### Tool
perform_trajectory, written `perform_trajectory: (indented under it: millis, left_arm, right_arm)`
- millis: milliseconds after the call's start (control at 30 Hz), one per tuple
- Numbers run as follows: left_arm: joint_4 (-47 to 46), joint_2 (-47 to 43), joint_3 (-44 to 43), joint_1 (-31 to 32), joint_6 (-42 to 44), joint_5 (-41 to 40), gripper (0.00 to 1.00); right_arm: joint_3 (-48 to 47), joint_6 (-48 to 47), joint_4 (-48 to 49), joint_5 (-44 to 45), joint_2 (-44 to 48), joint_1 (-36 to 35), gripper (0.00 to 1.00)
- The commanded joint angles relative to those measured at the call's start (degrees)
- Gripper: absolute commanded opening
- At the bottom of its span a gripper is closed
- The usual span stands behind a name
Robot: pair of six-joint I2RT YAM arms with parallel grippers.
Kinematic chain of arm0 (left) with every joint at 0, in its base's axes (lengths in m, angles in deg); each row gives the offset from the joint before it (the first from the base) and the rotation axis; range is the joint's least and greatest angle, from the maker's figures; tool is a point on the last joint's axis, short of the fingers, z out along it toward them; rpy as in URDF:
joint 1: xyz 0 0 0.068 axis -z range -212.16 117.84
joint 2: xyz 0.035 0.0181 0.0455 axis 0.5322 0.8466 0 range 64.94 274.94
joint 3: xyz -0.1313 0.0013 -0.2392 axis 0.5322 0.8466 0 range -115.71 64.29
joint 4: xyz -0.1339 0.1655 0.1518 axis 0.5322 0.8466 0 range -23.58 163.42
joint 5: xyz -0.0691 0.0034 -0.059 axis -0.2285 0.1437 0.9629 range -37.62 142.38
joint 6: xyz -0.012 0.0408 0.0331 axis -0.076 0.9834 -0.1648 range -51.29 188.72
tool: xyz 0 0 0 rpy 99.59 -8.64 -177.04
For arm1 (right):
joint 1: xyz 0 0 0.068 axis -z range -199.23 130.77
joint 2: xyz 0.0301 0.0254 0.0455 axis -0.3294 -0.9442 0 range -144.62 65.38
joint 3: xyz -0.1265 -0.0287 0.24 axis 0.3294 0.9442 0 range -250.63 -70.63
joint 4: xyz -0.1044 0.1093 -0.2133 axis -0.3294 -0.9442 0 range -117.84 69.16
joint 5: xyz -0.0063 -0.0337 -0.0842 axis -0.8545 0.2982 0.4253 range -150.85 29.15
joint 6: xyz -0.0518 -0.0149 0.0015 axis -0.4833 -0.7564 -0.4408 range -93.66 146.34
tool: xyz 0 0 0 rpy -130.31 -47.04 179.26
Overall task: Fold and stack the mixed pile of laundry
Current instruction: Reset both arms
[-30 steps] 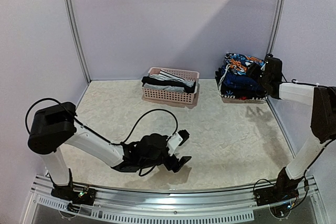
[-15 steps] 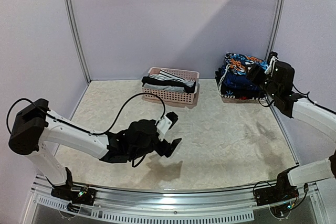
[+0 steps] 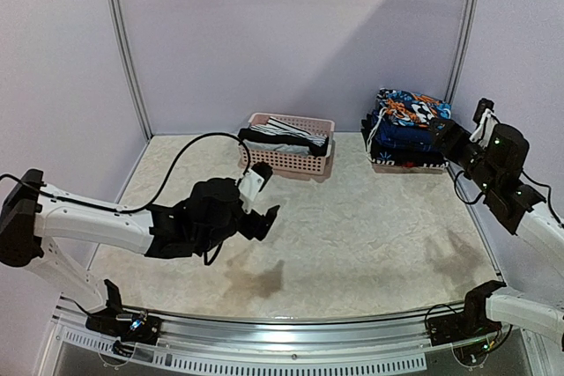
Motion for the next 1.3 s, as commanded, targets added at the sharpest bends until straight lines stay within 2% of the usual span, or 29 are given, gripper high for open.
perform_trajectory:
  millis: [0,200,267,533,933,1267]
  left_arm:
    - [5.11,-3.26,0.02,-1.88,0.57,-3.08,0.89]
    - [8.95,-7.95,0.99,-4.35,0.39,-5.29,0.91]
    - [10.15,-9.37,1.44,-5.62,-0.32,-6.02,0.92]
    - [14.65,-13.88,2.93,-12.7,-4.62,-6.87,0.99]
    - [18.3,-21.84,9.06,-23.13,-10.18,-5.71,0.99]
    - [18.71,-26.81,13.34,-28.87,-12.13,-5.52,1.0]
  right_arm:
    - [2.82,0.56,-4.38,0.41,4.68,-0.53,0.91]
    - [5.22,1.01,-8.18,0.79,10.0,-0.51,0.93]
    - [6.11,1.28,-9.22,1.05,11.79,-0.55,0.99]
    - [9.14,1.87,-12.04,1.06,16.45,-0.53,0.99]
    - [14.9,2.0,-13.17,1.83,20.94,-0.53,0.99]
    - [23.17,4.75,-10.81,8.66,24.93,-0.51,0.99]
